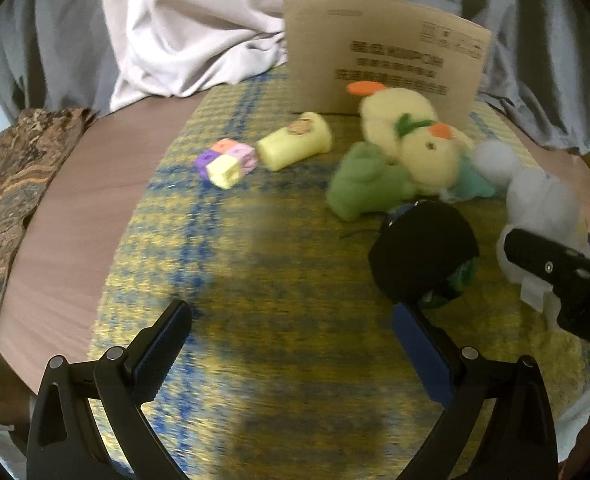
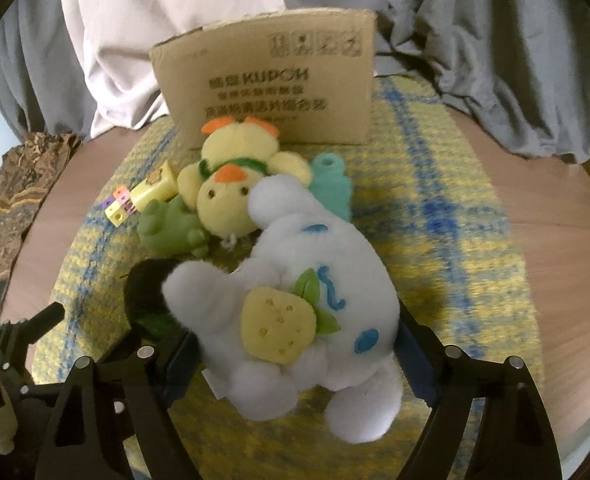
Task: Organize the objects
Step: 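Grasp the white plush dog with the right tool while the left tool grasps the black plush ball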
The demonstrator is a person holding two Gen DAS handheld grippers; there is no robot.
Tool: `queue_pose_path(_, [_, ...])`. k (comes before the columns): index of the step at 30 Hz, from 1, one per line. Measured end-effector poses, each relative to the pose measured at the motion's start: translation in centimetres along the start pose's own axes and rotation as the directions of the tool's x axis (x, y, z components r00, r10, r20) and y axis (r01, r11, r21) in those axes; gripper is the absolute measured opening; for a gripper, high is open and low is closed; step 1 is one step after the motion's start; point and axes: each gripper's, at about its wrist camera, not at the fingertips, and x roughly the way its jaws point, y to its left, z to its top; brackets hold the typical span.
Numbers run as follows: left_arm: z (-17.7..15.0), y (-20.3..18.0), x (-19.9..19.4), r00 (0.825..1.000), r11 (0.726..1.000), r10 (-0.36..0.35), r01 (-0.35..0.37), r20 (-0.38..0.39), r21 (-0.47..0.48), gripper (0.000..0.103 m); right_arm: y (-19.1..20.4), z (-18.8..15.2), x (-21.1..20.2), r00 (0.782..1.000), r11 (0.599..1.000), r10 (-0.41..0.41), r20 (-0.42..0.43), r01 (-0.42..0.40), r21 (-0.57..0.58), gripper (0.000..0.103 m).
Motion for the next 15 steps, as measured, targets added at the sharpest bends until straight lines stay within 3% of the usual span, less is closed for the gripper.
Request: queue_pose_path(15, [0.9,-4.8,0.5,0.995,0.994,-0.098,0.097,0.013,0.059,0.102,-4.2,-0.3,-1.9,0.996,0.996,-0.082,0.026,0.081,0.05,0.085])
